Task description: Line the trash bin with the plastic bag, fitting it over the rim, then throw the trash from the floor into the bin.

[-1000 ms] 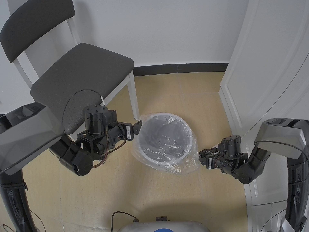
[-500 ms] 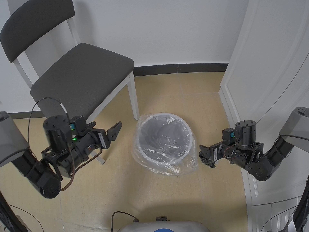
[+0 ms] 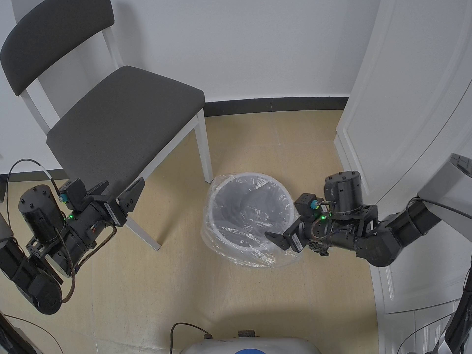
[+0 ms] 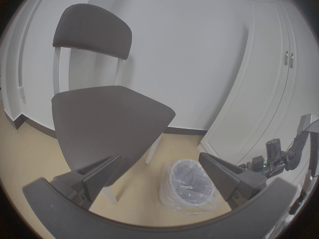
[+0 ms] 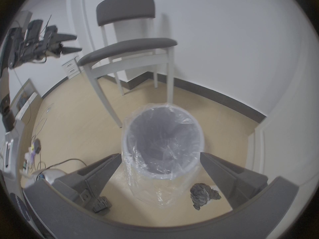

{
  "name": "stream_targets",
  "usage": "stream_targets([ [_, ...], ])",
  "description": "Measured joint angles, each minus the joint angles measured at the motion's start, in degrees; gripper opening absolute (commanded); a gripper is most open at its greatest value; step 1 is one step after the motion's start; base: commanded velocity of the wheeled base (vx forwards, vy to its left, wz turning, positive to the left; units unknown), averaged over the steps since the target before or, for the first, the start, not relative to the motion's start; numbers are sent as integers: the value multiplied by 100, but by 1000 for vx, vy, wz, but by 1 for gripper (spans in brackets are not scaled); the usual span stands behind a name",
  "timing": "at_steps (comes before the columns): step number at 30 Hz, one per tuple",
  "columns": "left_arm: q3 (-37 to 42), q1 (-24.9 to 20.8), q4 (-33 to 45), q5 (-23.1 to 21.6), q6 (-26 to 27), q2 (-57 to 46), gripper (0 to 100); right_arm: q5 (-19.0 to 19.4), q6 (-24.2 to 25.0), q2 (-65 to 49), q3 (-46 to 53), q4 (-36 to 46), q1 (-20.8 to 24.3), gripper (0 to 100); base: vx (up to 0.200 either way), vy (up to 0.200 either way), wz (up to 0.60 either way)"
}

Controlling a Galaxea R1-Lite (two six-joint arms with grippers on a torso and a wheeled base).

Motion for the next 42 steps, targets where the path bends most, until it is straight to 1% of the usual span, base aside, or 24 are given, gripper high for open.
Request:
stream_targets([
  [4, -44, 160, -49, -154, 0, -41, 100, 144, -296, 251, -584, 617, 112, 100, 0, 0, 0],
  [7, -96, 265, -62, -228, 4, -61, 100, 232, -383, 502, -906, 769, 262, 100, 0, 0, 0],
  [16, -204, 352, -68, -255, 30, -56, 100, 278, -397, 1323, -1686, 770, 468, 100, 0, 0, 0],
  [27, -251, 374, -63, -261, 44, -45, 100, 282, -378, 1991, -2227, 723, 335, 100, 0, 0, 0],
  [28, -254, 374, -68, -261, 44, -41, 100, 282, -375, 2024, -2265, 716, 324, 0, 0, 0, 0],
  [36, -266, 389, -63, -261, 41, 7, 100, 325, -285, 2175, -2392, 712, 341, 0, 0, 0, 0],
  [42, -271, 389, -66, -261, 44, 29, 100, 322, -216, 2161, -2235, 499, 586, 0, 0, 0, 0],
])
